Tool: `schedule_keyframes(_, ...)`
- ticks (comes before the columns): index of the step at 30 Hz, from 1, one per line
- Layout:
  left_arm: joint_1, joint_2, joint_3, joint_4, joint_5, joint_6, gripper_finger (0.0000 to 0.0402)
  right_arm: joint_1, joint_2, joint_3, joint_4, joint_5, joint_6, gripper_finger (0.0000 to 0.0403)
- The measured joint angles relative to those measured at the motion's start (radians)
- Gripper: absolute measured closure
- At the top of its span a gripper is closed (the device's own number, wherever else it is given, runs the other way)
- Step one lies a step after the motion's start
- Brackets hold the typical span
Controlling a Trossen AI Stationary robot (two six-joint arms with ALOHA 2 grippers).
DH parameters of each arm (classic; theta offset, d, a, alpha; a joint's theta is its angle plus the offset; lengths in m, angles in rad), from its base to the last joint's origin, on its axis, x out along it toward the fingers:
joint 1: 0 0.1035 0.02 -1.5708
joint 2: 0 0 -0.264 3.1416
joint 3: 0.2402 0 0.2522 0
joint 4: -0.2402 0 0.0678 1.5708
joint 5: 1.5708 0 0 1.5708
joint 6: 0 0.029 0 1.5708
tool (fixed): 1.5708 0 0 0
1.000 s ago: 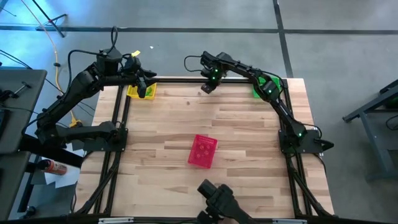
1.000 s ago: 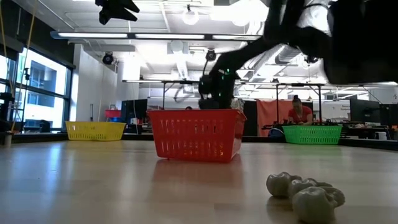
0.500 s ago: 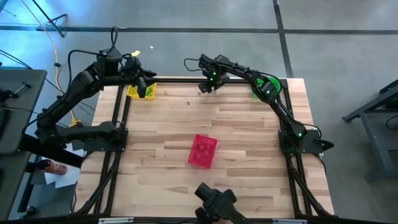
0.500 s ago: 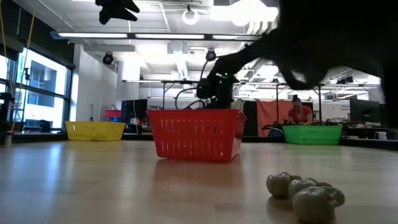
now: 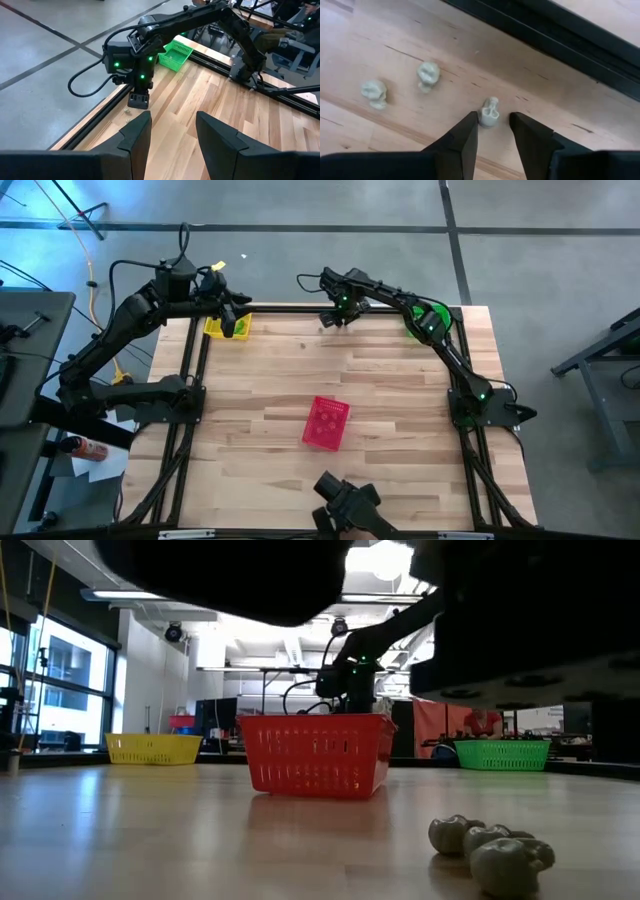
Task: Sort Halloween decoration
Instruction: Put the white skull toy into the green bin
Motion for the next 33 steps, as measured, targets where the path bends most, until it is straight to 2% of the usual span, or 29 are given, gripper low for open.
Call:
schedule_keyframes(9, 0.0, 0.0, 0.0, -0.003, 0.0, 0.003, 0.0254, -0.034, 0.0, -0.003, 0.024, -0.034, 0.104, 0.0284)
schedule_keyframes(33, 0.0, 0.0, 0.0, -0.007, 0.0, 0.01, 0.0254, -0.02, 0.029, 0.0, 0.037, -0.025, 0.049, 0.0307)
